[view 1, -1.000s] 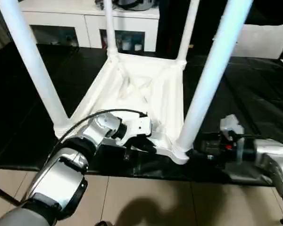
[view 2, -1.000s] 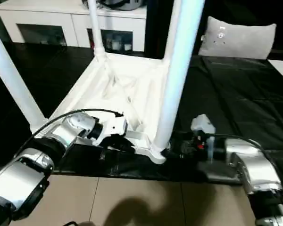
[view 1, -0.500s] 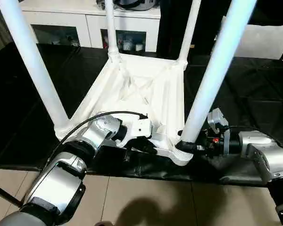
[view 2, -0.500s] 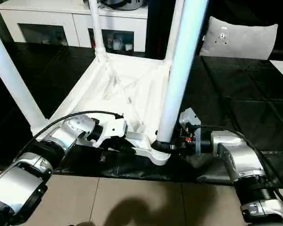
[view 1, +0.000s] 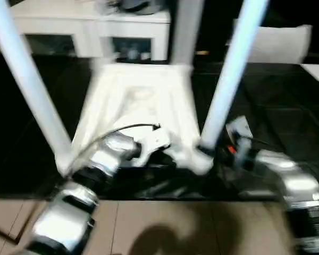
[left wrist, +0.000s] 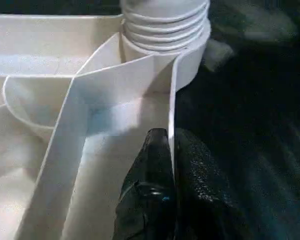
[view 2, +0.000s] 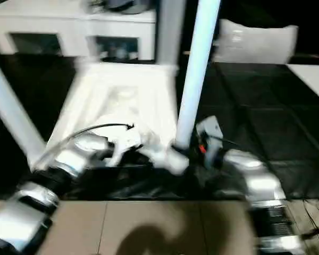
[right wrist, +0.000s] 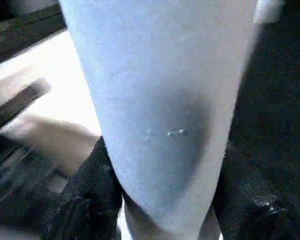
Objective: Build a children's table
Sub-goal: Rotate leg to tighten
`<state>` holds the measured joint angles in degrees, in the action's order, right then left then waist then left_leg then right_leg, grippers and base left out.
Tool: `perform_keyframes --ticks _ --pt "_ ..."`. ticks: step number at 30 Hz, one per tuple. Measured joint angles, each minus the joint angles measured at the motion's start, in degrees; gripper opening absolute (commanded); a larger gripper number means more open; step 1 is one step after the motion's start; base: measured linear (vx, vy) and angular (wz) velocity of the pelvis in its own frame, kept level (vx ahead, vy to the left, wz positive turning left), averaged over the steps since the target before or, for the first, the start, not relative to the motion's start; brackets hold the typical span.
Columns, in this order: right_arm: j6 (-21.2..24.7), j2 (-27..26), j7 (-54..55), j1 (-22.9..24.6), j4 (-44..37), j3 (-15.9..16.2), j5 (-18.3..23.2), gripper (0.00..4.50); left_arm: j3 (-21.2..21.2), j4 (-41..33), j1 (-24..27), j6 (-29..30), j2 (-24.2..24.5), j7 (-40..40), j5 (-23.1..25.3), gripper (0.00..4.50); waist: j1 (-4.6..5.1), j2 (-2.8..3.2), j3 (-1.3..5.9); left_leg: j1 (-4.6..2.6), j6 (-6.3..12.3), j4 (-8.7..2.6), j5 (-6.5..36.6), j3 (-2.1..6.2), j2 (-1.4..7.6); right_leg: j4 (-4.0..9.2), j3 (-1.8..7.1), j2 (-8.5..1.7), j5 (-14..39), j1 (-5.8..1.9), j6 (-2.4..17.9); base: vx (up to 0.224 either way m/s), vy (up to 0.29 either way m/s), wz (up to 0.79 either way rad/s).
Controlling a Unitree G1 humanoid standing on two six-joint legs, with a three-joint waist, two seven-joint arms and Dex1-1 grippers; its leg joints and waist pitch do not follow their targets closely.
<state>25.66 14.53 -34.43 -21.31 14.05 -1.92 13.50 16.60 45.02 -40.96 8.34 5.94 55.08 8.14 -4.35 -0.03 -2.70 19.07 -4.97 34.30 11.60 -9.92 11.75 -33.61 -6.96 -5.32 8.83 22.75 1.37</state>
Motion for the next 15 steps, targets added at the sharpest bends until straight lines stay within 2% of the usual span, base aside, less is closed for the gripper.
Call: perform_keyframes --ticks 3,5,8,9,10,12,15 --pt "1.7 -4.1 9.3 -2.3 1.5 -2.1 -1.1 2.04 -0.5 -0.3 0.0 2.5 -2.7 -6.2 0.8 0.00 0.35 0.32 0.20 -0.02 0.01 -0.17 0.0 0.14 0.00 0.64 -0.32 0.01 0.0 -0.12 0.0 0.000 0.000 0.00" --pt "-0.3 -5.4 11.5 -2.6 2.6 -2.4 -1.7 2.73 -0.4 -0.3 0.1 2.4 -3.2 -7.9 1.2 0.00 0.64 0.36 0.23 0.00 0.02 -0.17 0.0 0.14 -0.01 0.84 -0.32 0.01 0.0 -0.12 0.0 0.000 0.000 0.00" --pt "-1.4 -6.3 11.7 -1.8 1.5 -2.4 -1.8 2.86 0.0 -1.7 0.7 2.1 -3.1 -8.0 1.8 0.00 0.84 0.47 0.23 0.24 0.06 -0.18 0.0 0.14 -0.03 1.17 -0.30 0.00 0.0 -0.08 -0.1 0.000 0.000 0.00" --pt "-1.3 -6.1 11.6 -1.3 0.7 -2.3 -2.0 2.86 0.1 -2.4 1.0 2.1 -2.9 -8.0 1.8 0.00 0.83 0.50 0.25 0.30 0.10 -0.20 0.0 0.13 -0.05 1.25 -0.27 0.00 -0.1 -0.07 -0.1 0.000 0.000 0.00" --pt "-0.8 -5.1 10.9 -0.6 -0.7 -1.5 -2.1 3.14 0.6 -3.7 1.7 1.6 -2.4 -7.7 1.8 0.00 0.77 0.53 0.26 0.40 0.12 -0.27 0.0 0.13 -0.10 1.27 -0.18 0.00 -0.1 -0.04 -0.1 0.000 0.000 0.00" --pt "0.0 -3.9 9.6 0.5 -2.8 -0.5 -2.3 3.22 1.3 -4.9 2.3 1.1 -1.8 -6.9 1.8 0.00 0.64 0.54 0.27 0.55 0.15 -0.42 0.1 0.12 -0.15 1.27 -0.06 0.00 -0.2 -0.06 -0.2 0.000 0.000 0.00" --pt "-0.6 -1.9 5.7 2.5 -5.4 0.4 -1.9 3.53 1.9 -5.9 3.0 -2.5 0.6 -3.6 1.7 0.00 0.55 0.64 0.34 0.52 0.12 -0.81 0.1 0.09 -0.15 1.16 -0.05 0.02 -0.4 0.10 -0.2 0.021 -0.013 0.01"
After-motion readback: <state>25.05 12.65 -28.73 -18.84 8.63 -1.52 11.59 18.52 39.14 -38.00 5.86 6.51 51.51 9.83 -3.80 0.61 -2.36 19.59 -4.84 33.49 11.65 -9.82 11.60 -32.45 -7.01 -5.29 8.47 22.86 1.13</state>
